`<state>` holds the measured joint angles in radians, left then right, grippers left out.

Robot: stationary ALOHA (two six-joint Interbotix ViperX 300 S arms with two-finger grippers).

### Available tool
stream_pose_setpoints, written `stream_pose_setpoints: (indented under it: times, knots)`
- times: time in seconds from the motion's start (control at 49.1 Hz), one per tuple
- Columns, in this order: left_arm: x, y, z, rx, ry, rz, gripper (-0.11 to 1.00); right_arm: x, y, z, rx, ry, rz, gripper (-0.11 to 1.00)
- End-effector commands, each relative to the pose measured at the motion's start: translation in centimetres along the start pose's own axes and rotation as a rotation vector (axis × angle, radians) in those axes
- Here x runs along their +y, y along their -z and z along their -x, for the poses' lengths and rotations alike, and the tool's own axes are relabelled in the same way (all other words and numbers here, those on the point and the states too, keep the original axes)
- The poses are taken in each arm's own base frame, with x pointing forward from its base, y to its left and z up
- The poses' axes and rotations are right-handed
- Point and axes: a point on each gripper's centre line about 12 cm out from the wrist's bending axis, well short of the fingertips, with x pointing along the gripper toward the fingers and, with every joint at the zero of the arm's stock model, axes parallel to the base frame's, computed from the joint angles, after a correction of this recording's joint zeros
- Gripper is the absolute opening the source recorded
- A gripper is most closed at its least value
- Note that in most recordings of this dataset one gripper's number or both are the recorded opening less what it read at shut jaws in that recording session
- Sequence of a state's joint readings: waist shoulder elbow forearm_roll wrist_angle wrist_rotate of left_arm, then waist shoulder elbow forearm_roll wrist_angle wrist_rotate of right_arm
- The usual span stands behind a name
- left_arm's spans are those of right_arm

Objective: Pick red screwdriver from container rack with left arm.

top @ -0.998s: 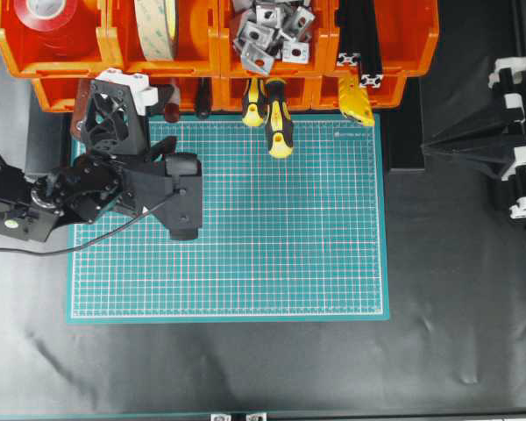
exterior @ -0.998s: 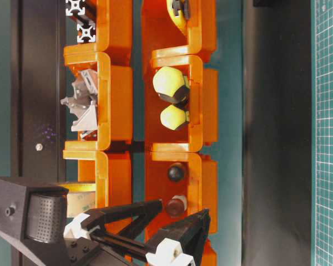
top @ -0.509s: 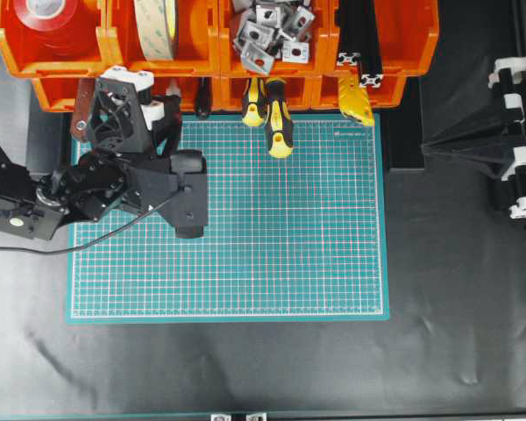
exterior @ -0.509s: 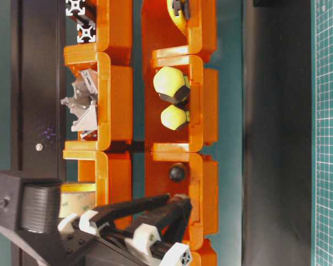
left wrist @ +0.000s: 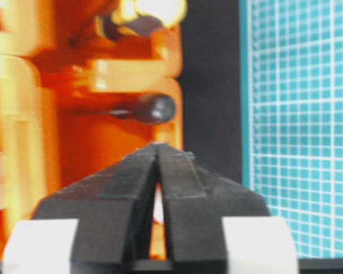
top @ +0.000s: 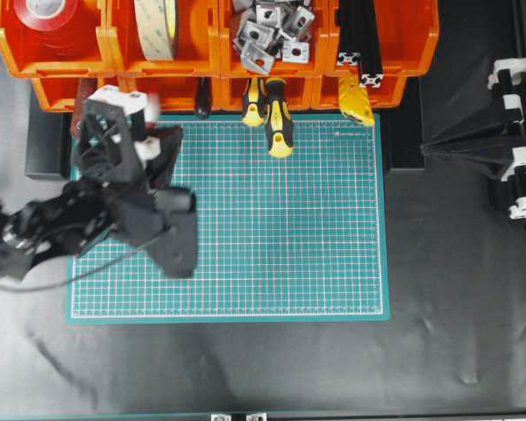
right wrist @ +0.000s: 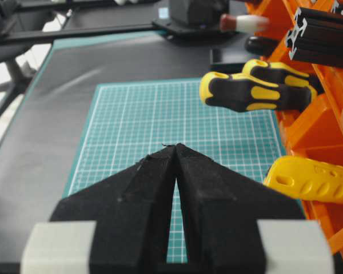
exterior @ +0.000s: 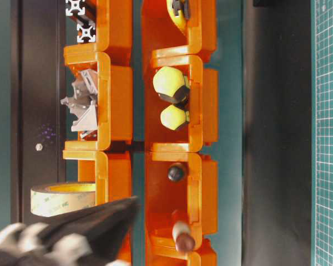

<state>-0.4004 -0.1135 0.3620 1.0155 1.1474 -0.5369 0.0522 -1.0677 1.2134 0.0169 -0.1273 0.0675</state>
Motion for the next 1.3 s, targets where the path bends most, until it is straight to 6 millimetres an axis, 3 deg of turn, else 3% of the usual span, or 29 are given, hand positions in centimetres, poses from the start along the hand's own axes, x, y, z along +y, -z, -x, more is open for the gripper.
stream_pose_setpoints:
  times: [0.0,0.224,0.509,0.754,0.876,1.019,1.283]
  knots:
    - [2.1,-2.0,3.6,-0.091,0.001,0.035,0.00,0.1,-0.4,-0.1,-0.008,-0.002,-0.001,0.00]
    - [3.5,-3.9,6.6,-0.151,-0.005,-0.036,0.00,0.0,-0.5,-0.1,-0.009,0.001,-0.003,0.00]
    - [3.5,-4.9,9.7,-0.213,0.014,-0.025,0.00,0.0,-0.5,0.0,-0.009,0.001,-0.008,0.00]
    - [3.7,-4.0,13.2,-0.324,0.120,0.263,0.00,0.1,-1.1,0.4,-0.043,-0.002,-0.005,0.00]
    - [3.3,-2.8,14.0,-0.406,0.221,0.402,0.00,0.1,-1.5,0.7,-0.061,-0.004,-0.006,0.00]
    - [3.6,-0.1,14.8,-0.529,0.381,0.553,0.00,0.1,-1.8,1.0,-0.080,-0.006,-0.008,0.00]
    - [6.8,8.1,15.1,-0.704,0.536,0.738,0.00,0.2,-2.1,1.2,-0.093,-0.007,-0.009,0.00]
